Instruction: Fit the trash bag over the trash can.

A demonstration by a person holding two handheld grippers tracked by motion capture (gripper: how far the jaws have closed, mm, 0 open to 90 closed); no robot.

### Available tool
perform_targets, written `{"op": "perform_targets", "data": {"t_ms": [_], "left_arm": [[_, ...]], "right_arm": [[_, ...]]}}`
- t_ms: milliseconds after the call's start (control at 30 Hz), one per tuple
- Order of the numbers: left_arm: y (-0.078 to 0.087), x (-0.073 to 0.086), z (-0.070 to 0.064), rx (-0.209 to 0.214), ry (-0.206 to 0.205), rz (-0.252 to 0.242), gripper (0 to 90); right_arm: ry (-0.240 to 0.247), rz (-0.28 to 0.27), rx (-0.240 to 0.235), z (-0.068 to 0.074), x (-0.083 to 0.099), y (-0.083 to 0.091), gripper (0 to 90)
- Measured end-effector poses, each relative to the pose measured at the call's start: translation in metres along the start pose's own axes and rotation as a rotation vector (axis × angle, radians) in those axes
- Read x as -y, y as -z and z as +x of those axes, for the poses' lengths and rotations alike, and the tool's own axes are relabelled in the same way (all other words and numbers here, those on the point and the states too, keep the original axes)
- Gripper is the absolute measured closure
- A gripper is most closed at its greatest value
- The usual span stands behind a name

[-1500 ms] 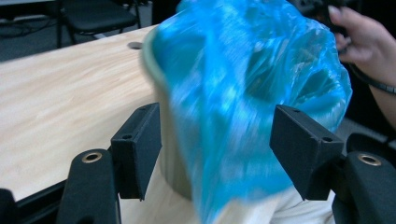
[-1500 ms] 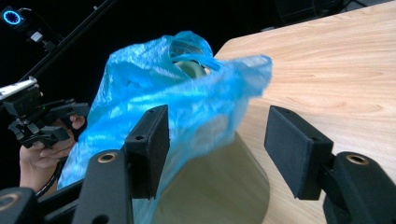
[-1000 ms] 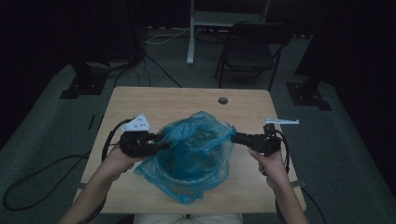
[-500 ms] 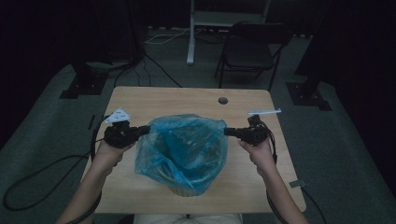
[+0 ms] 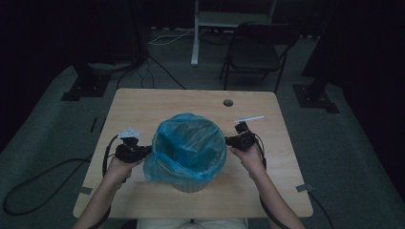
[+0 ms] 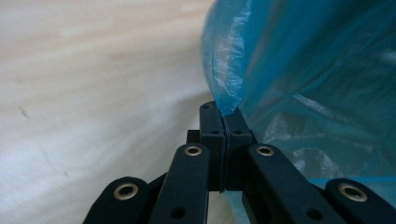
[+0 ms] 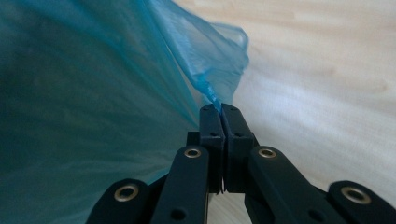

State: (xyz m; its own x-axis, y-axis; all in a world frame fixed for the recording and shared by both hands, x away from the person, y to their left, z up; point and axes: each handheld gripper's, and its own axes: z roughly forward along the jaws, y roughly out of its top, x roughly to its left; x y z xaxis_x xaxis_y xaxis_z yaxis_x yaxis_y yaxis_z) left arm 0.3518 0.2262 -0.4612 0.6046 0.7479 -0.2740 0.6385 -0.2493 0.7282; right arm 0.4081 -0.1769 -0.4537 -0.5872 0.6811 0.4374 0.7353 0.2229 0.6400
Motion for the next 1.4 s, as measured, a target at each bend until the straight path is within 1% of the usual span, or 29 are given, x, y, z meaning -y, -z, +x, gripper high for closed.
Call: {"op": "perform_targets", "data": {"t_ms": [33, 67, 167, 200, 233, 267, 300, 333, 367, 433, 467, 500, 600, 667, 700, 767, 800, 833, 867, 900, 933, 967, 1033, 1100, 1167, 1233, 1300, 1367, 1400], "left_arm": [[-0.002, 0.004, 0.001, -0.004, 0.001, 0.004, 89.9], [-0.003, 0.008, 0.002, 0.02, 0.014, 0.003, 89.9], [-0.005, 0.011, 0.001, 0.025, 0.015, 0.006, 89.9], [-0.005, 0.012, -0.001, 0.02, 0.005, 0.017, 89.9], [-0.008, 0.015, -0.005, 0.001, -0.02, 0.03, 89.9], [-0.008, 0.015, -0.005, 0.001, -0.02, 0.03, 89.9], [-0.011, 0.017, -0.006, -0.018, -0.04, 0.053, 89.9], [-0.011, 0.017, -0.006, -0.018, -0.04, 0.053, 89.5], [-0.014, 0.02, -0.004, -0.004, -0.017, 0.047, 89.5], [-0.014, 0.02, -0.004, -0.004, -0.017, 0.047, 89.4], [-0.014, 0.023, -0.003, 0.009, 0.001, 0.031, 89.5], [-0.015, 0.023, -0.003, 0.0, -0.003, 0.034, 89.5], [-0.016, 0.022, -0.005, 0.004, -0.01, 0.035, 89.5], [-0.018, 0.022, -0.006, 0.002, -0.011, 0.035, 89.5], [-0.019, 0.022, -0.008, -0.002, -0.024, 0.04, 89.5], [-0.02, 0.023, -0.008, 0.004, -0.02, 0.039, 89.5], [-0.022, 0.025, -0.009, -0.004, -0.031, 0.057, 89.5], [-0.024, 0.026, -0.011, -0.032, -0.043, 0.064, 89.5], [-0.024, 0.026, -0.011, -0.042, -0.052, 0.065, 89.5], [-0.024, 0.028, -0.011, -0.027, -0.05, 0.055, 89.4], [-0.024, 0.028, -0.01, -0.025, -0.035, 0.052, 89.4], [-0.023, 0.029, -0.009, -0.021, -0.032, 0.046, 89.4], [-0.02, 0.03, -0.009, -0.008, -0.018, 0.025, 89.4], [-0.017, 0.029, -0.011, -0.015, -0.032, 0.015, 89.5], [-0.013, 0.029, -0.013, -0.013, -0.03, -0.006, 89.5], [-0.008, 0.028, -0.013, 0.009, -0.031, -0.036, 89.5], [-0.004, 0.028, -0.014, 0.001, -0.03, -0.041, 89.5], [-0.003, 0.028, -0.014, 0.007, -0.023, -0.045, 89.5], [-0.002, 0.028, -0.014, 0.002, -0.021, -0.044, 89.5]], "right_arm": [[-0.006, 0.011, 0.003, -0.003, 0.003, -0.003, 88.6], [-0.011, 0.017, 0.003, -0.004, 0.004, -0.005, 88.6], [-0.016, 0.028, 0.012, -0.007, 0.008, -0.007, 88.6], [-0.015, 0.037, 0.023, -0.008, 0.01, -0.008, 89.1], [-0.009, 0.037, 0.035, -0.008, 0.01, -0.008, 89.1], [-0.009, 0.037, 0.035, -0.008, 0.01, -0.008, 89.1], [0.0, 0.048, 0.058, -0.01, 0.011, -0.009, 89.2], [-0.009, 0.051, 0.06, -0.012, 0.011, -0.01, 89.2], [-0.02, 0.052, 0.054, -0.014, 0.012, -0.011, 89.2], [-0.023, 0.055, 0.057, -0.015, 0.013, -0.012, 89.2], [-0.028, 0.057, 0.058, -0.017, 0.014, -0.014, 89.1], [-0.028, 0.054, 0.066, -0.018, 0.014, -0.014, 89.1], [-0.032, 0.059, 0.072, -0.02, 0.013, -0.016, 89.1], [-0.043, 0.074, 0.08, -0.023, 0.014, -0.024, 89.0], [-0.043, 0.081, 0.083, -0.025, 0.015, -0.028, 89.0], [-0.047, 0.092, 0.084, -0.026, 0.016, -0.031, 88.9], [-0.052, 0.097, 0.078, -0.027, 0.017, -0.034, 88.3], [-0.056, 0.107, 0.083, -0.029, 0.02, -0.039, 88.5], [-0.059, 0.108, 0.091, -0.029, 0.021, -0.04, 88.3], [-0.063, 0.105, 0.094, -0.029, 0.021, -0.04, 84.5], [-0.064, 0.092, 0.097, -0.029, 0.021, -0.038, 77.3], [-0.071, 0.076, 0.102, -0.028, 0.021, -0.034, 76.0], [-0.055, 0.041, 0.098, -0.024, 0.019, -0.021, 73.2], [-0.042, 0.003, 0.097, -0.018, 0.017, -0.005, 68.7], [-0.032, -0.041, 0.121, -0.014, 0.017, 0.013, 61.6], [-0.044, -0.089, 0.102, -0.011, 0.021, 0.032, 57.9], [-0.026, -0.121, 0.081, -0.002, 0.028, 0.05, 55.0], [-0.007, -0.151, 0.055, 0.01, 0.037, 0.066, 53.1], [0.004, -0.167, 0.038, 0.017, 0.042, 0.074, 52.5]]}}
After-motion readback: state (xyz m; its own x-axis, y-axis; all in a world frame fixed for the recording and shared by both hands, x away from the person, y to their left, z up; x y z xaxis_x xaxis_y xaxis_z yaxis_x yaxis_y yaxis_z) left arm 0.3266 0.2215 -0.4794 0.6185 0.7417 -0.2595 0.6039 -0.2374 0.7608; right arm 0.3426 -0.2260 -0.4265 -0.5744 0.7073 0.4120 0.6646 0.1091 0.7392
